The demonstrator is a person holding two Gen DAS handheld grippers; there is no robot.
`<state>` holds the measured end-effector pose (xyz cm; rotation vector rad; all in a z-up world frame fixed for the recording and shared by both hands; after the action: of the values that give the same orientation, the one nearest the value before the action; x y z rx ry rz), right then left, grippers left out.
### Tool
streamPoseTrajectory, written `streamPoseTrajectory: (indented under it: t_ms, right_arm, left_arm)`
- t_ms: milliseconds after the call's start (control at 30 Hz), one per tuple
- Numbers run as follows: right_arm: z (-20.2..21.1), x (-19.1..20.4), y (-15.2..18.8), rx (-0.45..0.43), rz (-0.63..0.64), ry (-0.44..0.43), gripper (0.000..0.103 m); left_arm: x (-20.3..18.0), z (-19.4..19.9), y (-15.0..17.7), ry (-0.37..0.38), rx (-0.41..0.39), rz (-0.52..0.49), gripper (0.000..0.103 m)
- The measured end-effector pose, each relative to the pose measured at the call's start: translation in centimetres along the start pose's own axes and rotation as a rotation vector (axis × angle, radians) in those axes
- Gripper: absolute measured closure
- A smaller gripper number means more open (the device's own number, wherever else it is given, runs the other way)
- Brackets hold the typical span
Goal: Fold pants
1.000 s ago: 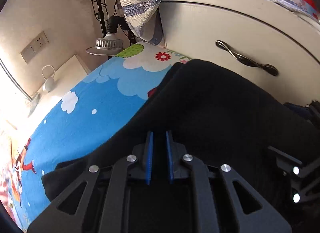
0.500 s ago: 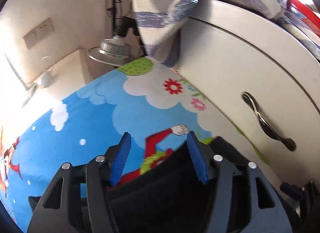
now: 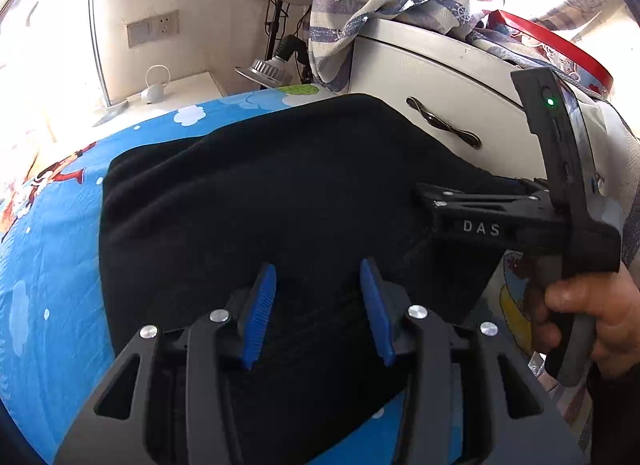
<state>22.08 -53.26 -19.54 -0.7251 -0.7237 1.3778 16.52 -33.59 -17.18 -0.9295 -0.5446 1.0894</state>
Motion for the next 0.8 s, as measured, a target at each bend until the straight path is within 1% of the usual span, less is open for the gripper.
streamPoseTrajectory:
  t_ms: [67, 100, 167, 200, 233, 300, 333, 367, 433, 467, 500, 533, 567, 600, 633, 667, 700, 733, 767, 800]
  right_arm:
    - [1.3, 0.5, -0.8, -0.005, 0.039, 0.032, 0.012]
    - [2.2, 1.0, -1.7, -0.028, 0.052, 0.034, 0.012]
    - [4.6, 1.8, -3.4, -0.106, 0.049, -0.037, 0.011]
    - [5.7, 2.4, -3.9, -0.127, 0.048, -0.08, 0.008]
    - [6.4, 3.1, -4.2, -0.136, 0.053, -0.114, 0.008]
    - [6.3, 4.6, -4.2, -0.132, 0.084, -0.16, 0.008]
    - [5.7, 5.2, -3.9, -0.114, 0.102, -0.154, 0.008]
    - [4.8, 5.6, -3.5, -0.081, 0.117, -0.125, 0.008]
    - [2.6, 5.6, -2.1, -0.004, 0.094, -0.092, 0.008]
    - [2.0, 5.5, -1.3, 0.017, 0.085, -0.072, 0.008]
    - [1.5, 5.6, -0.4, 0.021, 0.107, -0.055, 0.007]
    - [1.6, 5.9, 0.3, 0.002, 0.144, -0.039, 0.006]
    - [1.8, 5.9, 0.6, -0.013, 0.152, -0.029, 0.006]
    - [1.8, 5.8, 0.6, -0.01, 0.138, -0.024, 0.006]
    - [1.7, 5.7, 0.5, -0.004, 0.126, -0.022, 0.006]
    - [1.6, 5.6, 0.6, -0.004, 0.123, -0.021, 0.006]
    - [1.6, 5.5, 0.6, -0.007, 0.122, -0.021, 0.006]
    - [1.5, 5.5, 0.7, -0.01, 0.12, -0.022, 0.005]
    - [1.6, 5.4, 0.8, -0.012, 0.119, -0.024, 0.005]
    - [1.6, 5.4, 0.8, -0.011, 0.117, -0.027, 0.005]
  left_arm:
    - [0.0, 0.4, 0.6, -0.002, -0.008, 0.006, 0.058]
    - [0.0, 0.4, 0.7, -0.004, -0.015, -0.005, 0.058]
    - [0.2, 0.4, 0.8, -0.002, -0.015, 0.01, 0.058]
    - [0.3, 0.5, 0.8, 0.0, -0.013, 0.019, 0.058]
    - [0.3, 0.6, 0.9, 0.001, -0.012, 0.024, 0.058]
    - [0.2, 0.8, 1.1, 0.001, -0.005, 0.027, 0.058]
    - [0.3, 1.1, 1.2, 0.003, -0.001, 0.025, 0.058]
    - [0.3, 1.3, 1.4, 0.004, 0.001, 0.02, 0.058]
    - [0.3, 1.9, 1.7, 0.007, 0.007, 0.001, 0.058]
    - [0.4, 2.2, 1.9, 0.011, 0.009, -0.009, 0.058]
    - [0.6, 2.5, 2.1, 0.016, 0.016, -0.008, 0.058]
    - [1.0, 2.8, 2.3, 0.023, 0.022, 0.001, 0.058]
    - [1.4, 3.1, 2.3, 0.017, 0.03, 0.018, 0.059]
    - [2.1, 3.4, 2.3, -0.005, 0.035, 0.036, 0.059]
    - [2.7, 3.7, 2.1, -0.008, 0.03, 0.057, 0.059]
    - [3.3, 3.8, 1.6, -0.015, 0.019, 0.076, 0.059]
    - [3.8, 3.7, 0.9, -0.036, 0.001, 0.081, 0.059]
    - [4.1, 3.4, -0.1, -0.05, -0.015, 0.067, 0.06]
    - [4.0, 2.7, -1.4, -0.045, -0.032, 0.037, 0.061]
    - [3.5, 1.6, -2.8, -0.015, -0.045, -0.001, 0.062]
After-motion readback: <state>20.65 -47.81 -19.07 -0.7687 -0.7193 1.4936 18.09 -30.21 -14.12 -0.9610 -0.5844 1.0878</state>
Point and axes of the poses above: each gripper's, at about its wrist camera, not at the fingertips, and z roughly against the way its jaws point, x to its left, y to its underside, the point moved 1 cm from there along -z, roughly the way its jaws point, and after that the axes turned 14 degrees about -x, right-handed, at the moved point
